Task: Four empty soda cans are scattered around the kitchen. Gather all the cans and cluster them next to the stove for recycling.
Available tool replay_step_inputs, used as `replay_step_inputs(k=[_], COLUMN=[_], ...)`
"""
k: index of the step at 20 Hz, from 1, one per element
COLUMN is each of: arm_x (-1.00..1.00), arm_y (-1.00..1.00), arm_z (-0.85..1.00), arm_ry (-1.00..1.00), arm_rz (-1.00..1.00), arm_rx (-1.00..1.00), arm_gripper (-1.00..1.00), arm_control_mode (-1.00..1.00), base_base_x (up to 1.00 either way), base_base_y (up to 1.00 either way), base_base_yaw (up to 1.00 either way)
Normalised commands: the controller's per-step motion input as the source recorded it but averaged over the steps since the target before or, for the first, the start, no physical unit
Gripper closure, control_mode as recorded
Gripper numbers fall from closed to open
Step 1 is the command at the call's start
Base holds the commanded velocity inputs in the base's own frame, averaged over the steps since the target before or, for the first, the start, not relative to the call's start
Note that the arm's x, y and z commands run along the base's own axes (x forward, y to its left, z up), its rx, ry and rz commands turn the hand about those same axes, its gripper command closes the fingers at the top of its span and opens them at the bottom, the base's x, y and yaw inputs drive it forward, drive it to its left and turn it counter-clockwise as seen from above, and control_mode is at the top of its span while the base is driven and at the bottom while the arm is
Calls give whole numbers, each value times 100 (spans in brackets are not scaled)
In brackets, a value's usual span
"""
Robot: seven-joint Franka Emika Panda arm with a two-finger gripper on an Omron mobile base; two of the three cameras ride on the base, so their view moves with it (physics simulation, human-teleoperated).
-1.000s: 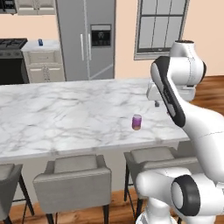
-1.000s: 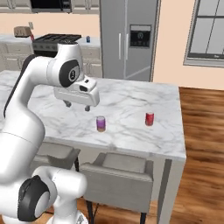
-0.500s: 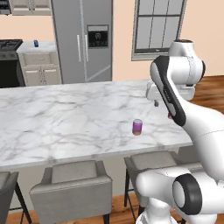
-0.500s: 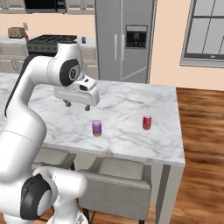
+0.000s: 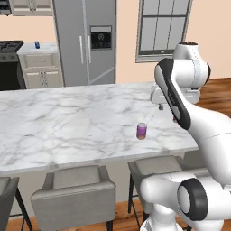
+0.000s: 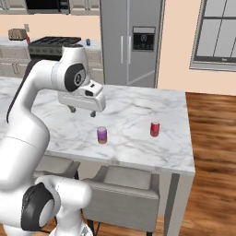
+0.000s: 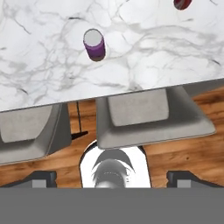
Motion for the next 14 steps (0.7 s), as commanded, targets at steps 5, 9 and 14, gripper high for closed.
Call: replay_step_inputs(k=[5,9,14], arm_x=[83,60,38], arm_y=[1,-1,7], arm_z=[-22,0,-7], arm_ry=[-3,2,-3], arm_rz=[-2,-2,-5], arm_rx=[0,0,-2], arm_gripper=[-100,-100,-100], arm_control_mode=[-100,-100,-100], base_base_x=[0,0,0], base_base_y=[0,0,0], base_base_yaw=[0,0,0])
